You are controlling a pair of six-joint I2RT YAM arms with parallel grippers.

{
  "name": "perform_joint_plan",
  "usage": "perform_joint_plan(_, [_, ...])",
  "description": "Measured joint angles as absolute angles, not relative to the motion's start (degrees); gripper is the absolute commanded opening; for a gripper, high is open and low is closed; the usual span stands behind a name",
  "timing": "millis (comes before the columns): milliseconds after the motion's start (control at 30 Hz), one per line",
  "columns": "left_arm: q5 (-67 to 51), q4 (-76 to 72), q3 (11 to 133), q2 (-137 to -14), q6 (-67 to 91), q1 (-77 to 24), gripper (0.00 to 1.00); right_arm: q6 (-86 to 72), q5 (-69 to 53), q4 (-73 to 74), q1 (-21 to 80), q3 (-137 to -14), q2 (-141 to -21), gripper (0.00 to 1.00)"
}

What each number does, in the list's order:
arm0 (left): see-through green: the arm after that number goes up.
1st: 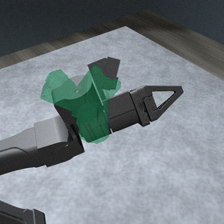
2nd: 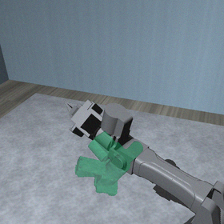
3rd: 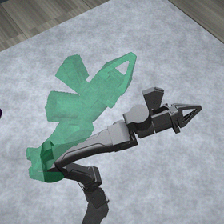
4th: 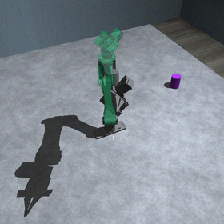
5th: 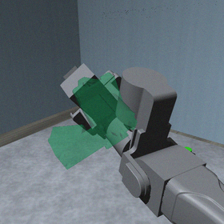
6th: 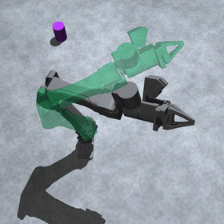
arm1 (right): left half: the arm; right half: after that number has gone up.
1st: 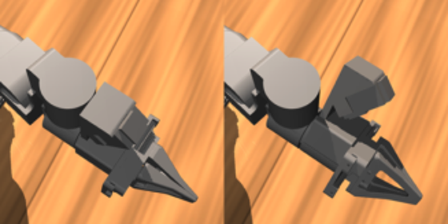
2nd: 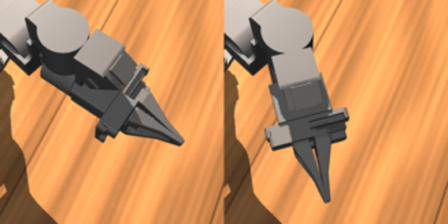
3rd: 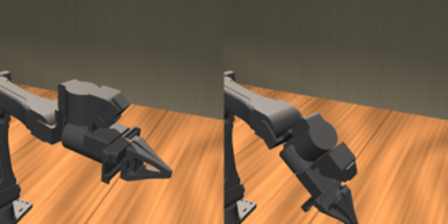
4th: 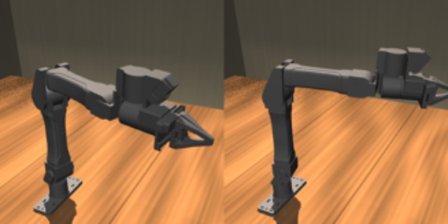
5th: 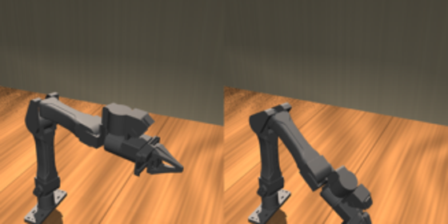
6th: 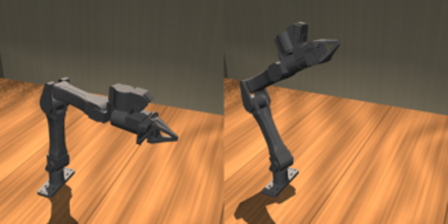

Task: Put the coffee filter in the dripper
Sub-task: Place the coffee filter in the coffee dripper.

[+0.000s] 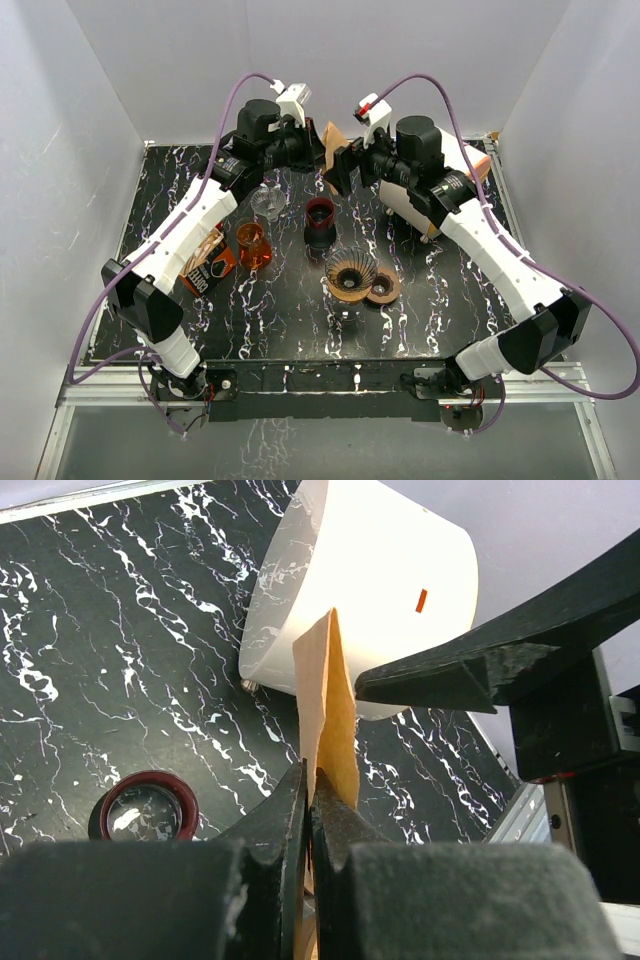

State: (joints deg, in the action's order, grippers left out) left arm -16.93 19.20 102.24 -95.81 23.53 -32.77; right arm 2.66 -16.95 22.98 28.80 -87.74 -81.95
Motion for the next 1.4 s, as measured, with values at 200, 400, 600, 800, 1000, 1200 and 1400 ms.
perform_joint_plan(200, [-16.36, 19.20, 102.24, -96.01, 23.64, -33.41, 0.00, 2.68, -14.41, 23.03, 29.61, -87.42, -82.76, 0.98])
perform_joint_plan(400, [-15.84, 19.22, 102.24, -96.27, 23.64, -33.74, 0.00, 2.68, -11.88, 23.07, 30.09, -87.42, -83.77, 0.96])
perform_joint_plan(600, [-15.73, 19.22, 102.21, -96.27, 23.57, -33.91, 0.00, 2.72, -9.52, 23.81, 30.28, -87.44, -83.96, 0.93])
perform_joint_plan(800, [-15.46, 19.07, 101.80, -96.27, 23.03, -33.93, 0.00, 2.79, -8.86, 24.10, 30.28, -87.44, -83.96, 0.92])
perform_joint_plan(1000, [-15.00, 18.85, 101.12, -96.25, 22.50, -33.93, 0.00, 2.98, -8.67, 24.27, 30.26, -87.44, -83.96, 0.91])
perform_joint_plan(1200, [-14.98, 18.83, 101.12, -96.25, 22.06, -33.93, 0.00, 3.09, -8.71, 24.27, 30.06, -87.44, -83.94, 0.91])
perform_joint_plan(1400, [-14.96, 18.83, 101.12, -96.25, 21.56, -33.93, 0.00, 3.09, -8.73, 24.34, 29.47, -87.44, -83.70, 0.91])
